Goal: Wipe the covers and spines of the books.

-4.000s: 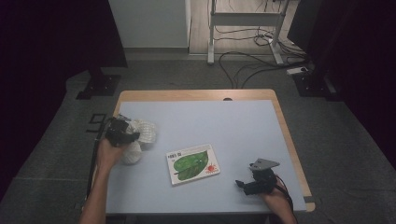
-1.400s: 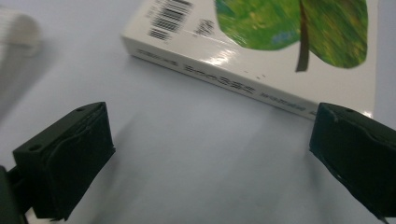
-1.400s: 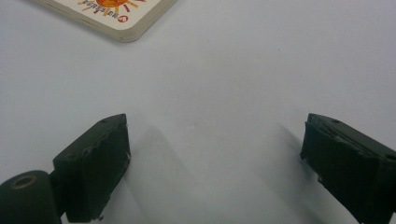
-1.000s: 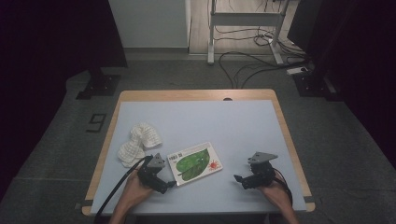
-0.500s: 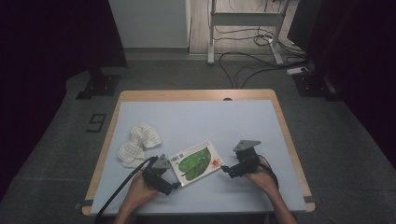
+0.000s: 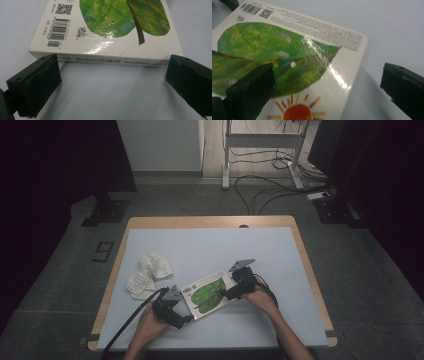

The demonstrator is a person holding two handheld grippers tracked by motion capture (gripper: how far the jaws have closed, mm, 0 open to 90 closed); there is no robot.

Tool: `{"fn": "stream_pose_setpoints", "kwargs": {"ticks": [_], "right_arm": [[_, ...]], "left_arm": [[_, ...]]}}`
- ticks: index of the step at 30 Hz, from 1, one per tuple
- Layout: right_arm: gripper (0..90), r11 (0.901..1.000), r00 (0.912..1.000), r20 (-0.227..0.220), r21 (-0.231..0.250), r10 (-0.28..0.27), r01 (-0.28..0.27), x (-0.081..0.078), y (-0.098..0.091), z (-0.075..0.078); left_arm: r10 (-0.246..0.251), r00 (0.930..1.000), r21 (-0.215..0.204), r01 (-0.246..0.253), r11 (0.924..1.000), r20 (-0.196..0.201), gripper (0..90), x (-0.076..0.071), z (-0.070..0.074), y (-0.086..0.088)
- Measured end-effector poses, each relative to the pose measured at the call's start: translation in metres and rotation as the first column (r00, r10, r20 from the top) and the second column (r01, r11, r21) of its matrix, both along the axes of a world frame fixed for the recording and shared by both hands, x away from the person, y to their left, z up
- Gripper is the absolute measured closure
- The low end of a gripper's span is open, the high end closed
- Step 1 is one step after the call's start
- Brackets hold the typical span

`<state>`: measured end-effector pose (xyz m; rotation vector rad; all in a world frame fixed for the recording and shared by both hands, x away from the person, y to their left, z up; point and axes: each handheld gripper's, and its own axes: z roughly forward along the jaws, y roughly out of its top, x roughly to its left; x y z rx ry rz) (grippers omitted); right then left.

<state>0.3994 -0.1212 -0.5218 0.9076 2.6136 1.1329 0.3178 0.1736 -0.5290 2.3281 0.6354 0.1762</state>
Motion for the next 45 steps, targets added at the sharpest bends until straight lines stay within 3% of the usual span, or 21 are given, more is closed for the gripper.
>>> {"fn": "stream_pose_setpoints", "kwargs": {"ticks": [6, 15, 21, 22, 27, 29, 38, 39, 40, 43, 45], "right_arm": [[0.0, 0.9996, 0.999, -0.041, 0.022, 0.016, -0.015, 0.01, 0.012, -0.006], [0.0, 0.9983, 0.9993, -0.036, 0.057, 0.01, -0.008, 0.01, 0.017, -0.009], [0.0, 0.9954, 0.9977, -0.063, 0.09, -0.025, 0.031, 0.01, 0.018, -0.008], [0.0, 0.9928, 0.9968, -0.075, 0.115, -0.028, 0.036, 0.011, 0.016, -0.007], [0.0, 0.9881, 0.9965, -0.077, 0.148, -0.032, 0.043, 0.009, 0.013, -0.001], [0.0, 0.9814, 0.9963, -0.077, 0.185, -0.04, 0.053, 0.007, 0.011, 0.007], [0.0, 0.9706, 0.9969, -0.073, 0.236, -0.029, 0.045, -0.004, 0.004, 0.025], [6.7, 0.9582, 0.99, -0.132, 0.286, 0.049, -0.01, -0.007, 0.003, 0.027], [6.5, 0.9553, 0.9864, -0.148, 0.295, 0.071, -0.025, -0.009, 0.004, 0.026], [5.6, 0.9806, 0.9956, -0.081, 0.193, 0.047, -0.03, -0.019, 0.01, 0.028], [5.6, 0.9825, 0.9958, -0.074, 0.182, 0.054, -0.04, -0.02, 0.01, 0.028]], "left_arm": [[0.0, 1.0, 0.0, 0.0, 1.0, 0.0, 0.0, 0.0, 0.0, 0.0], [0.0, 1.0, 0.0, 0.0, 1.0, 0.003, 0.0, 0.0, 0.0, 0.0], [0.0, 1.0, 0.0, 0.0, 1.0, 0.004, 0.0, -0.001, 0.0, 0.0], [0.001, 1.0, 0.0, -0.001, 1.0, 0.004, 0.0, -0.001, 0.0, 0.0], [0.001, 1.0, 0.001, -0.001, 1.0, 0.003, 0.0, -0.001, 0.0, 0.0], [0.001, 1.0, 0.0, -0.001, 1.0, 0.003, 0.0, -0.001, 0.0, 0.0], [0.0, 1.0, 0.001, 0.0, 1.0, 0.004, 0.0, -0.001, 0.0, 0.0], [0.001, 1.0, 0.001, -0.001, 1.0, 0.004, 0.0, -0.001, 0.0, 0.0], [0.001, 1.0, 0.003, -0.001, 1.0, 0.005, 0.0, -0.001, 0.0, 0.0], [0.001, 1.0, 0.003, -0.002, 1.0, 0.005, 0.0, -0.001, 0.0, 0.0], [0.002, 1.0, 0.003, -0.002, 1.0, 0.005, 0.0, -0.001, 0.0, -0.001]]}}
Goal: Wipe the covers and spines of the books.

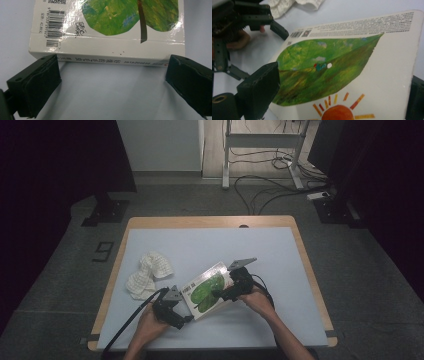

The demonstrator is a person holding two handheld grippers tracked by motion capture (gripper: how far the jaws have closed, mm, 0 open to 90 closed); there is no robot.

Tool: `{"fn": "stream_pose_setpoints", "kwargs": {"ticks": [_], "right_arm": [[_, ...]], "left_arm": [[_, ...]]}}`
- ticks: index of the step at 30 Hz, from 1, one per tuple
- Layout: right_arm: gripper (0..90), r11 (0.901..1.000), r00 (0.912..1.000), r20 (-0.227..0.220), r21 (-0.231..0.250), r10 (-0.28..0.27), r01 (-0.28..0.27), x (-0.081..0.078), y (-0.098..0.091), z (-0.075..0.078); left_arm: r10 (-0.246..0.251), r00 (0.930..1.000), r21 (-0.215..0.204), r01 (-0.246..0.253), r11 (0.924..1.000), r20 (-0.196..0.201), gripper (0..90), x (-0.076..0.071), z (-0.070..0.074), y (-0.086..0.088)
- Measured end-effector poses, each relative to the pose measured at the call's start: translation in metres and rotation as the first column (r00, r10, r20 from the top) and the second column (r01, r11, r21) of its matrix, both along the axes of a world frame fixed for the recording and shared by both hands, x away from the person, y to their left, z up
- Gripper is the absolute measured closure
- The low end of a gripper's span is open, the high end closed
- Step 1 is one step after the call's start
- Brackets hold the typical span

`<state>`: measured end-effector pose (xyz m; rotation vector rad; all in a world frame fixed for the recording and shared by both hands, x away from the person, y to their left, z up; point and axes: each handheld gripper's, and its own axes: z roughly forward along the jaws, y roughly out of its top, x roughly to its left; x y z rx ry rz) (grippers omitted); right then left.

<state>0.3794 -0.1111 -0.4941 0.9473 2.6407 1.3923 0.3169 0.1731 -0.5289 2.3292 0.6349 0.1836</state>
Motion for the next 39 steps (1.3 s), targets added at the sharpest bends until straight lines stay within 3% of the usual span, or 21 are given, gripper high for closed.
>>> {"fn": "stream_pose_setpoints", "kwargs": {"ticks": [6, 15, 21, 26, 36, 39], "right_arm": [[12.9, 0.9973, 0.9992, 0.03, -0.07, 0.025, -0.023, 0.005, -0.006, 0.0], [16.5, 0.9943, 0.997, 0.018, -0.077, 0.075, -0.074, 0.013, -0.016, 0.003], [29.5, 0.9873, 0.9951, 0.016, -0.128, 0.097, -0.094, 0.012, -0.023, 0.01], [37.3, 0.9829, 0.9928, 0.009, -0.143, 0.119, -0.117, 0.011, -0.029, 0.015], [52.4, 0.9829, 0.9922, 0.022, -0.141, 0.122, -0.118, 0.007, -0.04, 0.02], [56.0, 0.9825, 0.9917, 0.027, -0.142, 0.125, -0.12, 0.006, -0.043, 0.02]], "left_arm": [[-0.001, 1.0, 0.0, 0.001, 1.0, -0.001, 0.0, 0.0, 0.0, 0.0], [0.004, 1.0, 0.004, -0.004, 1.0, 0.001, 0.0, -0.001, 0.0, 0.0], [0.012, 0.9998, 0.035, -0.013, 0.9993, 0.018, 0.0, -0.005, 0.0, 0.0], [0.015, 0.9996, 0.04, -0.016, 0.9991, 0.024, 0.0, -0.006, 0.0, -0.001], [0.028, 0.9995, 0.039, -0.028, 0.9988, 0.016, 0.0, -0.006, 0.001, -0.001], [0.059, 0.9983, 0.027, -0.059, 0.9979, -0.006, 0.0, -0.004, 0.003, 0.001]]}}
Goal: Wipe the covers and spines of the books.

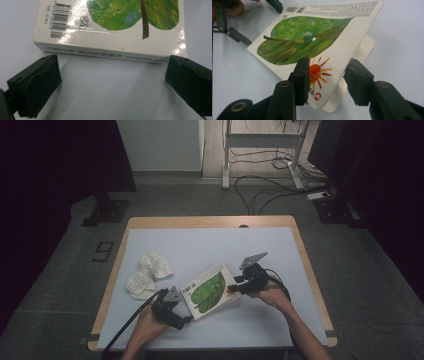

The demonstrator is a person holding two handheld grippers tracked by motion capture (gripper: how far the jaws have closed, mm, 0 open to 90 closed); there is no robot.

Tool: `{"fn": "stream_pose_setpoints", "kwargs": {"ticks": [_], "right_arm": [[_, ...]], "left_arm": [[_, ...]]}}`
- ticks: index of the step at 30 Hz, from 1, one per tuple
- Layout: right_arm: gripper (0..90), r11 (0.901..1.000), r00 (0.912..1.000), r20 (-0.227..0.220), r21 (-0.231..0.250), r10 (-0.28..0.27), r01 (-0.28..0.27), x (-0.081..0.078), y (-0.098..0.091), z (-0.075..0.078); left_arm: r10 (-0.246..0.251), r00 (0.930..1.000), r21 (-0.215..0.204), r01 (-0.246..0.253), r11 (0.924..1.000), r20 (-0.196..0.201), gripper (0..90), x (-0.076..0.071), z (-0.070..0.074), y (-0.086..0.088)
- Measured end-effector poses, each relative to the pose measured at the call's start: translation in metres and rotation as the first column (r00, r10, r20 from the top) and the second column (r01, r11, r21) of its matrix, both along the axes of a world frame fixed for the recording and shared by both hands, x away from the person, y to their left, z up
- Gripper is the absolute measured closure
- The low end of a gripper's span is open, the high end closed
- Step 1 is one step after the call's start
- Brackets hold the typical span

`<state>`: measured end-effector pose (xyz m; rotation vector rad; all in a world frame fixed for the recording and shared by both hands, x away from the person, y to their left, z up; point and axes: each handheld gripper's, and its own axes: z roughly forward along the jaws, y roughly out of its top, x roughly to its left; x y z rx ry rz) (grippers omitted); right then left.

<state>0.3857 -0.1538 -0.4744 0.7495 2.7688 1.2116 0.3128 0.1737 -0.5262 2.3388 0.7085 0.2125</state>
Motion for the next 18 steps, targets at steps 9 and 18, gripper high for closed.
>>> {"fn": "stream_pose_setpoints", "kwargs": {"ticks": [9, 18], "right_arm": [[63.8, 0.9994, 0.9996, 0.029, 0.035, 0.006, -0.007, -0.007, -0.008, 0.001], [68.7, 0.9987, 0.9987, 0.051, 0.051, 0.005, -0.008, -0.016, -0.019, -0.004]], "left_arm": [[0.023, 0.9995, -0.049, -0.024, 0.9985, -0.024, 0.0, 0.004, 0.007, 0.004], [0.017, 0.999, -0.069, -0.02, 0.9974, -0.042, 0.0, 0.008, 0.01, -0.001]]}}
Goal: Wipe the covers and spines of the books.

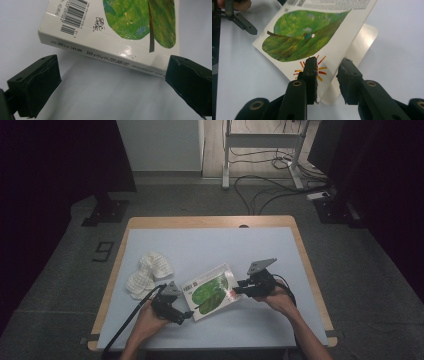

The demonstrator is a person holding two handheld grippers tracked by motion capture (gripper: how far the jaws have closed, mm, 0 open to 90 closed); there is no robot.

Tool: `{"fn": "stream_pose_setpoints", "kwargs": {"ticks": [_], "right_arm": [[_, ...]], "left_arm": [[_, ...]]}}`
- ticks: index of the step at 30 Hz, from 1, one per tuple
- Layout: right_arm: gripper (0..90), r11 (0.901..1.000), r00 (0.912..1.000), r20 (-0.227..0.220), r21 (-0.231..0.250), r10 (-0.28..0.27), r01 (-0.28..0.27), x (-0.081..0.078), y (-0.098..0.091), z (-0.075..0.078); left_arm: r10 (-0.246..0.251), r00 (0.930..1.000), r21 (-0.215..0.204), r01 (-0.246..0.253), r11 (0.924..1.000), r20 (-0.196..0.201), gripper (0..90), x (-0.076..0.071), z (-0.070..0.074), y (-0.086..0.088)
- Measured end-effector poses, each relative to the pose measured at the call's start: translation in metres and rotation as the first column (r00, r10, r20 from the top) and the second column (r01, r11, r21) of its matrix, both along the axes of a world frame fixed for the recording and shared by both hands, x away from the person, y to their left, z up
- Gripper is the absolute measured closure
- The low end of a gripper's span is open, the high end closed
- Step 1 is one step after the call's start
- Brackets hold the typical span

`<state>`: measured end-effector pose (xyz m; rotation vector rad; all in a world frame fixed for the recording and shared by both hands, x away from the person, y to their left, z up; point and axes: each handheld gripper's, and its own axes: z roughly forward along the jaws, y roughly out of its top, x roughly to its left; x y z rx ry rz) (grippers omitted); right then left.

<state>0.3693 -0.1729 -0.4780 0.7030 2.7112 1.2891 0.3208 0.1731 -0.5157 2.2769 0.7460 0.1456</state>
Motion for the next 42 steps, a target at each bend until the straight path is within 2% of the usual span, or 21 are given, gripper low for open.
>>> {"fn": "stream_pose_setpoints", "kwargs": {"ticks": [6, 9, 12, 16, 25, 31, 35, 42], "right_arm": [[70.7, 0.9998, 0.9999, 0.002, 0.009, -0.015, 0.015, -0.007, -0.008, -0.009], [70.8, 0.9997, 0.9999, 0.001, 0.02, -0.017, 0.017, -0.008, -0.01, -0.012], [70.8, 0.9993, 0.9998, -0.003, 0.03, -0.02, 0.02, -0.009, -0.011, -0.014], [70.8, 0.9992, 0.9998, -0.003, 0.034, -0.022, 0.022, -0.009, -0.013, -0.016], [69.6, 0.999, 0.9993, -0.018, 0.031, -0.032, 0.032, -0.01, -0.016, -0.025], [64.2, 0.9992, 0.9991, -0.028, 0.02, -0.033, 0.034, -0.01, -0.015, -0.029], [52.4, 0.9982, 0.9981, -0.031, 0.027, -0.053, 0.054, -0.008, -0.016, -0.027], [40.8, 0.9945, 0.9942, -0.047, 0.034, -0.097, 0.099, 0.0, -0.016, -0.025]], "left_arm": [[-0.01, 0.9999, -0.007, 0.01, 0.9999, -0.007, 0.6, 0.001, 0.001, -0.005], [-0.02, 0.9998, -0.017, 0.02, 0.9996, 0.0, 5.0, 0.001, 0.003, -0.008], [-0.028, 0.9995, -0.007, 0.028, 0.9996, 0.014, 13.0, 0.0, 0.007, -0.012], [-0.025, 0.9995, -0.013, 0.025, 0.9996, 0.021, 16.0, 0.0, 0.009, -0.013], [-0.006, 0.998, -0.03, 0.008, 0.9995, 0.063, 25.2, -0.001, 0.015, -0.014], [-0.004, 0.9971, -0.029, 0.006, 0.9995, 0.077, 28.6, -0.002, 0.018, -0.015], [-0.013, 0.996, -0.027, 0.015, 0.9995, 0.088, 30.6, -0.003, 0.019, -0.015], [-0.022, 0.9951, -0.024, 0.025, 0.9994, 0.097, 32.5, -0.003, 0.021, -0.016]]}}
